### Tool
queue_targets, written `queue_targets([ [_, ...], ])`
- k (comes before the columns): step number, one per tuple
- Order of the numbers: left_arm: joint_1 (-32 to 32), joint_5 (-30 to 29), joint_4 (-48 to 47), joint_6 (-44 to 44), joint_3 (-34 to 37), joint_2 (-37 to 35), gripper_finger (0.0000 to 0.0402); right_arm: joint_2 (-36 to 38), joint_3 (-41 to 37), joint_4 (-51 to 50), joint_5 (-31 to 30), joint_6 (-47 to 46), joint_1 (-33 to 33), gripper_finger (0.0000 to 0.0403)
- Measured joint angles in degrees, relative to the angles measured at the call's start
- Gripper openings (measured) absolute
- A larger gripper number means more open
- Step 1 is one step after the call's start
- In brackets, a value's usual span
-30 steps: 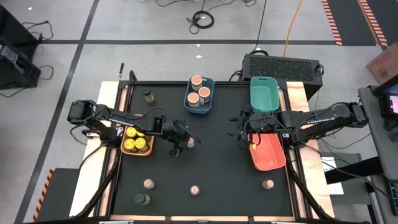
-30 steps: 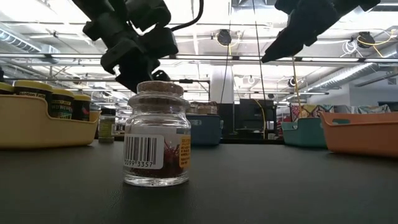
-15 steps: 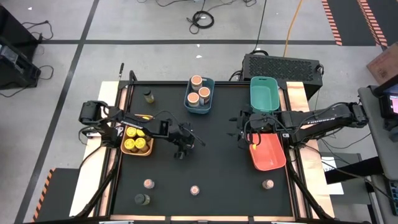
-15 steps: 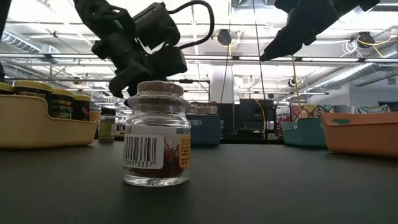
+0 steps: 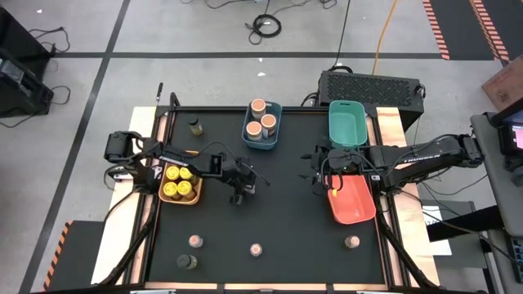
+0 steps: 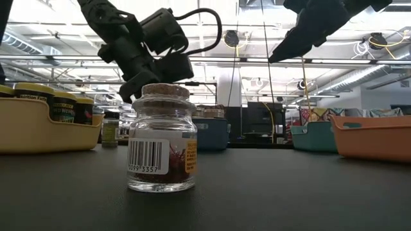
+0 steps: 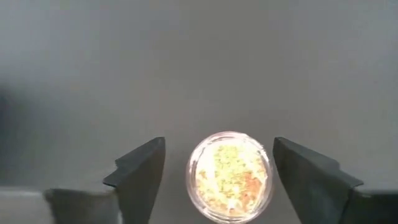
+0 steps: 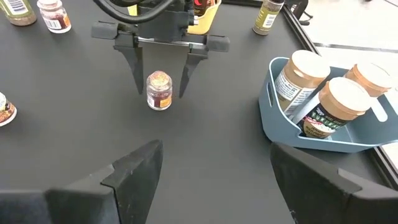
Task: Sort spices by type
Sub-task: Put the small brown seasoning bottle into the orange bin
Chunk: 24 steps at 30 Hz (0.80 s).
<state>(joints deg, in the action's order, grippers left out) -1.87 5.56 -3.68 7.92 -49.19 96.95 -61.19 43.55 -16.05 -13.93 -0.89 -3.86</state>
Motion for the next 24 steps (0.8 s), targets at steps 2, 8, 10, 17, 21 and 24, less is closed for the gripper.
queue_targets([
  [2, 0.0, 0.0, -0.5, 0.0, 0.0, 0.0, 0.0268, 0.0, 0.0, 0.0, 0.0, 0.1, 0.0, 0.0293],
  [8, 0.0, 0.0, -1.5, 0.5, 0.0, 0.0, 0.0193, 0.0, 0.0, -0.1, 0.0, 0.1, 0.0, 0.0293],
  [10, 0.0, 0.1, -1.5, 0.5, -0.1, 0.0, 0.0178, 0.0, 0.0, -0.1, 0.0, 0.1, 0.0, 0.0293],
  [17, 0.0, 1.1, -1.8, 0.5, -0.7, 0.0, 0.0178, 0.0, 0.0, -0.4, 0.4, 0.0, 0.0, 0.0288],
  [21, 0.0, 1.2, -4.9, 2.0, -3.1, -0.7, 0.0178, 0.0, 0.0, -2.3, 0.6, -2.4, 0.0, 0.0259],
  [24, 0.0, 1.2, -8.3, 3.1, -5.4, -2.3, 0.0178, 0.0, 0.0, -5.7, 1.3, -5.7, -0.1, 0.0209],
])
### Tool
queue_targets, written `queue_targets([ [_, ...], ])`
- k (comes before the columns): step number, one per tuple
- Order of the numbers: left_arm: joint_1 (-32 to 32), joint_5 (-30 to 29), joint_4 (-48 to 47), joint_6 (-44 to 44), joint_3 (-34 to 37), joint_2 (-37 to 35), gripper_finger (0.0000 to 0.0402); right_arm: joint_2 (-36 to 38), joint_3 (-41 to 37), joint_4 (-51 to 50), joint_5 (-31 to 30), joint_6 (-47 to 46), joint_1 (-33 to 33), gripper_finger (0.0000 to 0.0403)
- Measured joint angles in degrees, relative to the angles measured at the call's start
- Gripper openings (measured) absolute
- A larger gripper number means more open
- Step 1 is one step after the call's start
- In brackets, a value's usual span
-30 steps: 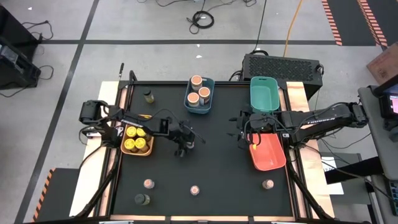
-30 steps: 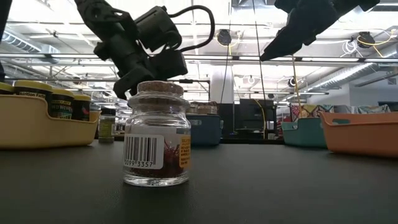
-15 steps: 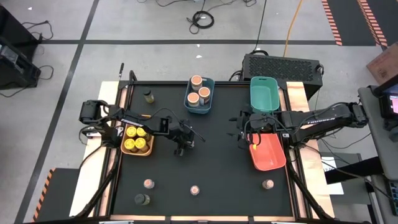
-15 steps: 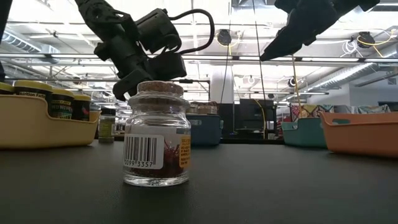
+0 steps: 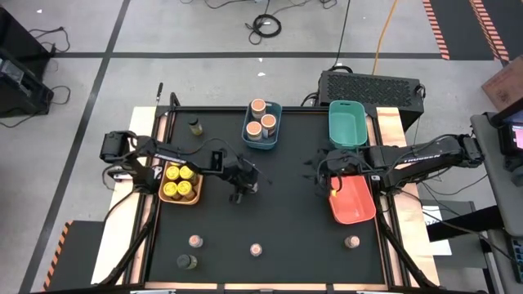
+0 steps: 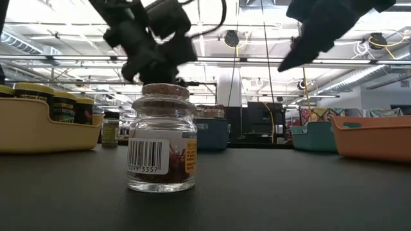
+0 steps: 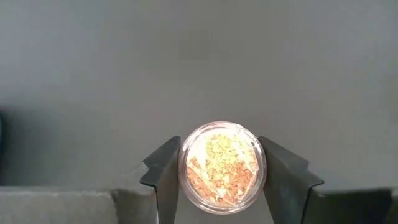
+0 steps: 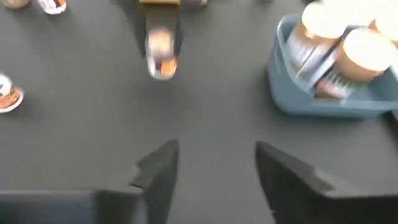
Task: Sort spices by type
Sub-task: Put the small brown seasoning bottle into the orange bin
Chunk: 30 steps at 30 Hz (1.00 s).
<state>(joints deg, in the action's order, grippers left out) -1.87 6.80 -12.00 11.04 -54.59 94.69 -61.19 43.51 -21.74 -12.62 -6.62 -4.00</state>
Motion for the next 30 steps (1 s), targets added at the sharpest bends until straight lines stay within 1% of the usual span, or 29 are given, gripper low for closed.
queue_targets([
  [2, 0.0, 0.1, -1.1, 0.3, -1.6, -1.0, 0.0178, 0.2, 0.0, -3.1, 2.2, -2.4, 0.0, 0.0164],
  [7, 0.0, 0.1, -1.3, 1.7, -5.5, -2.5, 0.0178, 1.9, -0.1, -11.1, 7.6, -8.1, 0.0, 0.003],
  [8, -0.1, 0.0, -1.2, 1.8, -6.4, -2.5, 0.0178, 2.5, -0.1, -12.5, 8.4, -8.7, 0.0, 0.0016],
  [12, -0.8, 0.0, 3.7, 1.8, -9.2, -1.9, 0.0178, 5.1, -0.1, -19.4, 8.5, -14.6, 0.0, 0.0011],
  [15, -0.8, 0.7, 8.6, 1.9, -9.6, -1.5, 0.0178, 6.9, -0.1, -26.4, 8.5, -19.8, 0.0, 0.0003],
  [17, -0.8, 1.9, 10.9, 2.4, -9.6, -1.2, 0.0178, 7.5, -0.2, -28.8, 8.6, -21.6, 0.0, 0.0002],
  [19, -0.7, 2.5, 11.8, 3.1, -9.6, -1.2, 0.0178, 7.4, -1.3, -25.9, 8.9, -20.5, 0.1, 0.0001],
  [22, -1.0, 2.5, 12.4, 3.3, -9.6, -1.2, 0.0178, 5.5, -3.2, -20.4, 12.6, -18.1, 1.0, 0.0001],
  [25, -1.3, 2.5, 13.4, 3.0, -9.6, -1.1, 0.0178, 3.0, -4.6, -19.8, 12.5, -17.9, 1.6, 0.0001],
  [30, -1.6, 2.4, 14.7, 2.9, -9.6, -0.3, 0.0178, -1.1, -7.1, -15.8, 12.3, -17.2, 2.6, 0.0],
])
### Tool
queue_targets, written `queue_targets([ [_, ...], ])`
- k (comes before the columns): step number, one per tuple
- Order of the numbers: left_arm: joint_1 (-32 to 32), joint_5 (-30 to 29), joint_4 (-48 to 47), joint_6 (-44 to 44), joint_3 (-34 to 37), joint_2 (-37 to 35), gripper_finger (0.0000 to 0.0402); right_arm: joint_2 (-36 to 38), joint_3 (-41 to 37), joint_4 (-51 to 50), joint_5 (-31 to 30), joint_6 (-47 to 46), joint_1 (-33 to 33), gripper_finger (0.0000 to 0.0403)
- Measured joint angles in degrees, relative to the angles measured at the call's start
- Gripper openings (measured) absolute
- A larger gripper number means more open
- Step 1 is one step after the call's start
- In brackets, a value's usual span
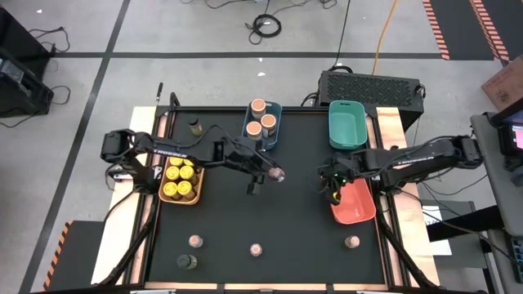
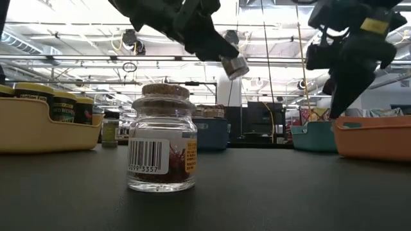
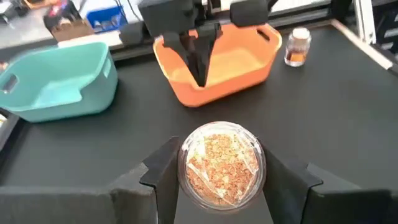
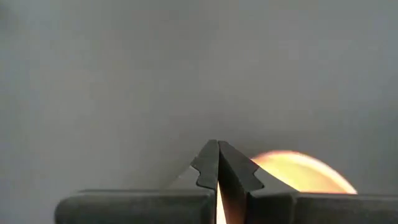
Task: Sort spices by type
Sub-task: Put the small brown seasoning bottle into the orange bin
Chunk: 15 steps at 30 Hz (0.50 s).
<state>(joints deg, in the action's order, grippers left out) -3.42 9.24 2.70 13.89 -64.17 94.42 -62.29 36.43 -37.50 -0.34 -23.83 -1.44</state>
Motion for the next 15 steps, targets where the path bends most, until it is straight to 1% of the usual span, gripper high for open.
queue_targets([
  [5, 0.0, 0.0, 0.4, 0.0, 0.0, 1.3, 0.0178, -1.3, 0.0, 1.1, -4.0, 0.0, 0.0, 0.0],
  [9, 0.0, 0.0, 1.3, 0.1, 0.1, 2.1, 0.0178, -1.3, 0.0, -2.0, -4.4, -1.4, 0.8, 0.0],
  [13, -0.5, 0.0, 1.7, 0.4, 0.1, 2.0, 0.0178, -1.3, 0.0, -6.3, -7.2, -3.1, 1.3, 0.0],
  [15, -0.8, 0.0, 1.7, 0.4, 0.1, 2.0, 0.0178, -1.3, 0.0, -7.0, -7.3, -3.5, 1.4, 0.0],
])
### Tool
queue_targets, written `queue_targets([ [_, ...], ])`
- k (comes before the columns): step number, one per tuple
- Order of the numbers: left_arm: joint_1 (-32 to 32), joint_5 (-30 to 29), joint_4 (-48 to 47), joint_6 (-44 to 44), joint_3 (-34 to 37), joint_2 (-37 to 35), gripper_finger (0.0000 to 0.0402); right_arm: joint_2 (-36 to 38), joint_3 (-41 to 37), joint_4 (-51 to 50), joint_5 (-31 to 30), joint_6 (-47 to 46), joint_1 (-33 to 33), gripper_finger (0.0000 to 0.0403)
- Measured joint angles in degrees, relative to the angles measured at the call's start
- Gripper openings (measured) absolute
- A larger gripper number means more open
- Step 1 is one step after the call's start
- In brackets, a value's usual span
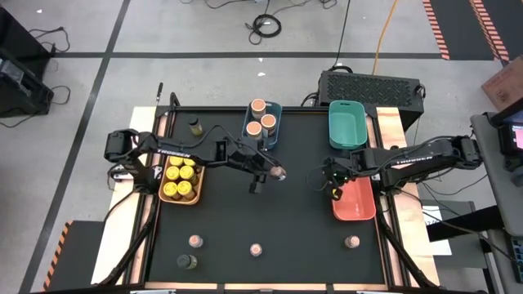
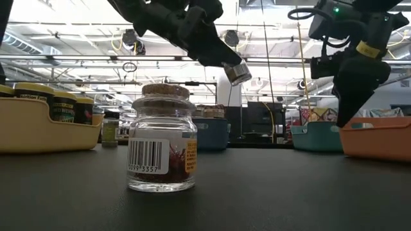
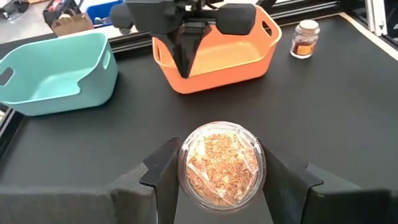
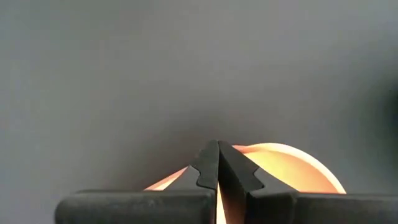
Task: Sort spices by type
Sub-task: Put the small brown seasoning bottle into the orange bin
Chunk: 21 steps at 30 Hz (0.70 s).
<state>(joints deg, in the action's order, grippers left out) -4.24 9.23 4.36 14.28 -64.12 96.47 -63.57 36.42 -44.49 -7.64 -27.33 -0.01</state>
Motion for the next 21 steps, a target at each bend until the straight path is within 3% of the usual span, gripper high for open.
queue_targets([
  [7, -0.3, 0.0, 0.7, 0.0, 0.0, 0.0, 0.0178, 0.5, 0.4, 1.2, 0.5, 1.1, -0.2, 0.0],
  [13, -0.3, 0.5, 4.4, 0.0, 0.0, 0.6, 0.0178, 4.0, 5.4, 1.8, 0.3, 5.4, -0.5, 0.0],
  [21, -0.2, 2.1, 14.8, -0.4, -3.2, 8.8, 0.0178, 12.9, 9.0, 1.5, -1.8, 7.0, -0.5, 0.0],
])
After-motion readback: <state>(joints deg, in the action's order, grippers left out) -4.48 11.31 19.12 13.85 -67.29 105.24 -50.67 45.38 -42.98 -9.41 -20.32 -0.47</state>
